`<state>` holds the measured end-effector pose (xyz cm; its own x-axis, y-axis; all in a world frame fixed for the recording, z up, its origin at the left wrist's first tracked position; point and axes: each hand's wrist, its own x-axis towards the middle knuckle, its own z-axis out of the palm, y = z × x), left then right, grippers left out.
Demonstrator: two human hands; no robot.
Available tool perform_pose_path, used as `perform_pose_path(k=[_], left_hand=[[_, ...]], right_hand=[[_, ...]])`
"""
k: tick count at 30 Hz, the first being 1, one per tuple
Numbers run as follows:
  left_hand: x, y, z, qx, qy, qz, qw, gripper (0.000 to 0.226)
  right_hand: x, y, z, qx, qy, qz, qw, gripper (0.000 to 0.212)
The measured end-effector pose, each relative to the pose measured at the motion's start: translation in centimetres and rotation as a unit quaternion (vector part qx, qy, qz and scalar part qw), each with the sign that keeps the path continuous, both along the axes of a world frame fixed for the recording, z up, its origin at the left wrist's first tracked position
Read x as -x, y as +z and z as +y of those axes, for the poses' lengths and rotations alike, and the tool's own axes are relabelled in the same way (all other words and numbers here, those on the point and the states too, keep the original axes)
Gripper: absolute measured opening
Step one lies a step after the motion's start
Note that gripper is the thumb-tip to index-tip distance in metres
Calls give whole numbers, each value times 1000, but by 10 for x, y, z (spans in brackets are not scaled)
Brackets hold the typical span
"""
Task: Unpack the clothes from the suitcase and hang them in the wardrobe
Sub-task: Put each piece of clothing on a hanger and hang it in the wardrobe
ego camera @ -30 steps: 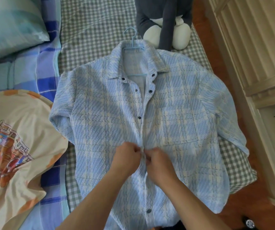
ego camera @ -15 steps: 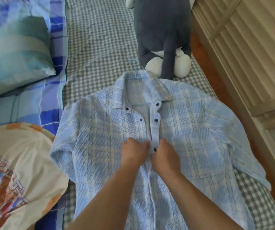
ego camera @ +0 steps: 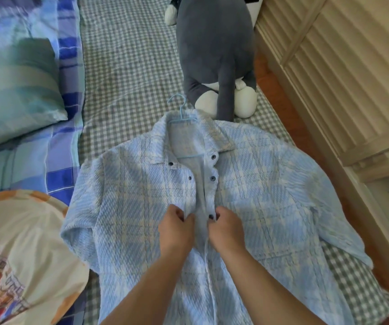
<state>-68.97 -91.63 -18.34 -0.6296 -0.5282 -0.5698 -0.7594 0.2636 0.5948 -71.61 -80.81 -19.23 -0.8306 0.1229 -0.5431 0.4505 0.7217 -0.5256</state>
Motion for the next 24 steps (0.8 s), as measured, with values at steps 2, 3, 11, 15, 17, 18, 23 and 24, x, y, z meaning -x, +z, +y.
perform_pose_path(k=[2, 3, 11, 15, 17, 18, 23, 24], left_hand=[[-9, 9, -2, -45, 57, 19, 997, 26], [-12, 11, -3, -72, 84, 32, 993, 27], [-22, 25, 8, -205, 165, 73, 962, 18], [-23, 21, 5, -237, 187, 75, 950, 16], [-24, 21, 4, -260, 197, 74, 943, 16], [-25, 21, 4, -267, 201, 73, 939, 15], [-24, 19, 3, -286, 226, 68, 929, 17], [-24, 20, 4, -298, 238, 67, 922, 17]], right_hand=[[-9, 8, 1, 17, -38, 71, 997, 31], [-15, 15, -1, 38, -53, 105, 992, 31], [-38, 24, -16, 115, -101, 127, 980, 12], [-34, 22, -19, 101, -92, 120, 983, 17], [-34, 21, -19, 94, -82, 125, 984, 18], [-34, 21, -19, 93, -77, 127, 984, 18], [-38, 18, -16, 91, -46, 132, 986, 15], [-38, 18, -15, 91, -41, 134, 986, 15]])
